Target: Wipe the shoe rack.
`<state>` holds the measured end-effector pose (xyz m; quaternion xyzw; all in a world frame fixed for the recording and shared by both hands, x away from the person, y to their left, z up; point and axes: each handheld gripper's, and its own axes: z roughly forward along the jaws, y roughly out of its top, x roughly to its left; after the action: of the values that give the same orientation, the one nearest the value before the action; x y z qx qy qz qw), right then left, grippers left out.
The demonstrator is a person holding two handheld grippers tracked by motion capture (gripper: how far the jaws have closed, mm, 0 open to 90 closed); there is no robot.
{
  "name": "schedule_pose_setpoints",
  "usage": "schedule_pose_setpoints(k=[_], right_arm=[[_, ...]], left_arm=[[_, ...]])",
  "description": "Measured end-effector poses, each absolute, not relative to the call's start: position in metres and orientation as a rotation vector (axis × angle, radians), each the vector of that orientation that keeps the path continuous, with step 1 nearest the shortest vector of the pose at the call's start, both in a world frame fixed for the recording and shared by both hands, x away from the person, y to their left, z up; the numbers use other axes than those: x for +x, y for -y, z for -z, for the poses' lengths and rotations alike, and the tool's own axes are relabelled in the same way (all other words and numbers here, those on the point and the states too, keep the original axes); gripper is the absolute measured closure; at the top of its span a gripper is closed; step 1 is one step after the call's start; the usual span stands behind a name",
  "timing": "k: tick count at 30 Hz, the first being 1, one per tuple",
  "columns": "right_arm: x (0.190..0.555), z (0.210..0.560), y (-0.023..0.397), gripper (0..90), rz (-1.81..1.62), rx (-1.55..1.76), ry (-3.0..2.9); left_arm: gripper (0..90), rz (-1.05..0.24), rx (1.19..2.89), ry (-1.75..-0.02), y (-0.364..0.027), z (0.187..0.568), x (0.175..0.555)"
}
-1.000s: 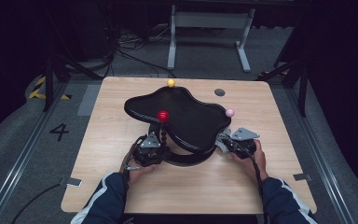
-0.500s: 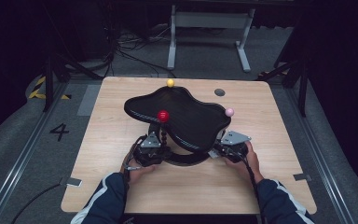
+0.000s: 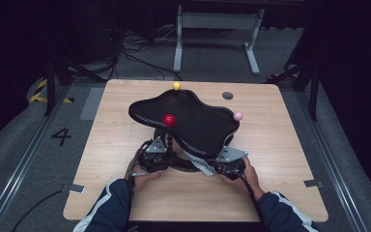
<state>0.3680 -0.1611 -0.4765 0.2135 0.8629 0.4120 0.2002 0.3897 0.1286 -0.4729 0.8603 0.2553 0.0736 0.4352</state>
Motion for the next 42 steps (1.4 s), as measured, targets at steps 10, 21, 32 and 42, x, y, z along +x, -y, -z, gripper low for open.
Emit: schedule_pose_setpoints(k=[10,21,32,42], right_arm=[[0.362,0.476,0.152,79.5,-1.156,0.559,-2.42],[0.383,0.476,0.181,79.5,-1.082,0.652,-2.352],[0.404,0.477,0.212,79.9,-1.014,0.754,-2.288],[0.412,0.479,0.229,79.8,-1.0,0.813,-2.244]], left_arm=[[74.2,-0.184,2.14,-0.637,-0.129,0.473,0.39],[74.3,-0.182,2.142,-0.636,-0.129,0.473,0.39],[74.2,-0.172,2.132,-0.636,-0.13,0.474,0.39],[74.2,-0.157,2.12,-0.642,-0.13,0.475,0.391]])
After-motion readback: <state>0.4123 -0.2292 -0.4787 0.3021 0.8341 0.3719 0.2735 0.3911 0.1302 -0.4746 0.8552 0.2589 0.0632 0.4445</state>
